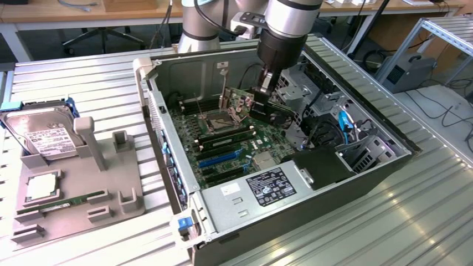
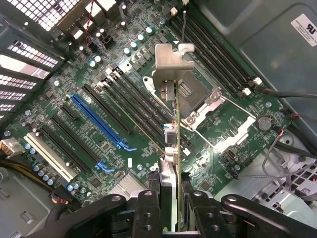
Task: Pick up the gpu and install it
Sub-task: 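Insert the gpu into the slot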
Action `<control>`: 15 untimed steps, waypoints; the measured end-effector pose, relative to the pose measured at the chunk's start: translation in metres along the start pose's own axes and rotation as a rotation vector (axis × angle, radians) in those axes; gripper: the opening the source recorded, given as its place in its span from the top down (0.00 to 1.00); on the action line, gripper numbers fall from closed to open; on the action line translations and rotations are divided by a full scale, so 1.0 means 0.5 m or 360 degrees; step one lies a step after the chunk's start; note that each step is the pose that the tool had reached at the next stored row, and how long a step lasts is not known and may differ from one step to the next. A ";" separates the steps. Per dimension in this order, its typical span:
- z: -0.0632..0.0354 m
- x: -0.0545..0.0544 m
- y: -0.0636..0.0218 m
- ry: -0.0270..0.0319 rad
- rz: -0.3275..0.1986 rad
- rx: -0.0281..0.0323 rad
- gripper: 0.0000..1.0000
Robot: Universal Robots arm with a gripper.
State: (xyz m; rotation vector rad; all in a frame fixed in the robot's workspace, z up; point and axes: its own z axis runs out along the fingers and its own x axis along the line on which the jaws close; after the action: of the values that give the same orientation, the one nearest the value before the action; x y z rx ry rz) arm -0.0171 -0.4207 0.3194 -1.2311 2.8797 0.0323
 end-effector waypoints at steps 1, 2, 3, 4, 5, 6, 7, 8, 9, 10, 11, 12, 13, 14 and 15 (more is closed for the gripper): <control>0.000 0.000 0.000 0.00002 -0.0005 0.00001 0.73; 0.000 0.000 0.000 0.00004 -0.0009 0.00002 0.73; 0.000 0.000 0.000 0.00006 -0.0012 0.00002 0.73; 0.000 0.000 0.000 0.00008 -0.0016 0.00003 0.73; 0.000 0.000 0.000 0.00010 -0.0020 0.00003 0.73; 0.000 0.000 0.000 0.00011 -0.0023 0.00003 0.73; 0.001 0.000 0.000 0.00014 -0.0027 0.00004 0.73; 0.001 0.000 0.000 0.00014 -0.0031 0.00004 0.73; 0.001 0.000 0.000 0.00016 -0.0034 0.00005 0.73; 0.001 0.000 0.000 0.00017 -0.0038 0.00005 0.73; 0.001 0.000 0.000 0.00019 -0.0042 0.00006 0.73; 0.001 0.000 0.000 0.00021 -0.0045 0.00006 0.73; 0.001 0.000 0.000 0.00025 -0.0054 0.00007 0.73; 0.001 0.000 0.000 0.00026 -0.0059 0.00007 0.73; 0.001 0.000 0.000 0.00028 -0.0063 0.00008 0.73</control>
State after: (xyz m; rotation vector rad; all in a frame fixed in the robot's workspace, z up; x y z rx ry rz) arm -0.0171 -0.4207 0.3188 -1.2882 2.8558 0.0302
